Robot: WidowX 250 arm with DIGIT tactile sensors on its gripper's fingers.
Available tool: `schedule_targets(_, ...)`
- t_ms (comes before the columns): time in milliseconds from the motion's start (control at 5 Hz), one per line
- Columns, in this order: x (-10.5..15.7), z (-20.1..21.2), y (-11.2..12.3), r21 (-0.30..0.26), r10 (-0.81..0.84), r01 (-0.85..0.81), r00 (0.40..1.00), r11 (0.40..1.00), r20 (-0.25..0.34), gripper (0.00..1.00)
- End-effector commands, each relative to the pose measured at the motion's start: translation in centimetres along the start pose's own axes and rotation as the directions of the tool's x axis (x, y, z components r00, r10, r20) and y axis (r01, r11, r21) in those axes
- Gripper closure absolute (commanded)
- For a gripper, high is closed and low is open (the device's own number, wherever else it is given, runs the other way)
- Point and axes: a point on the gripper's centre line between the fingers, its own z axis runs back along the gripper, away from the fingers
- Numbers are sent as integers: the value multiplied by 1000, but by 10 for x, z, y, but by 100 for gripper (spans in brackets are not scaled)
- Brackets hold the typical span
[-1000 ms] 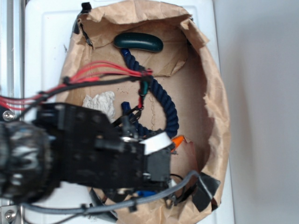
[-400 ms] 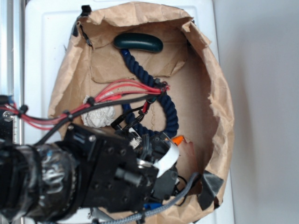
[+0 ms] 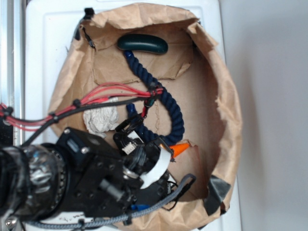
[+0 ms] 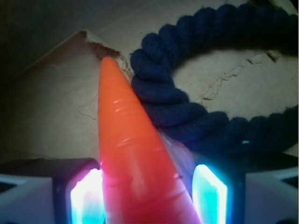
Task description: Grab the carrot.
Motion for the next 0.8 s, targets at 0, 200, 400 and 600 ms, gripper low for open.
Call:
schedule_targets(0,25,27,3,22,38,-38,999,999,-16,100)
schedule_targets(200,45,56,15,51,-14,22,989,998,-150,100)
schedule_targets(400,58,85,27,98,-95,119,970,988,-222,100)
schedule_targets(600,78,112,46,41,-169,183,961,982,-220,100)
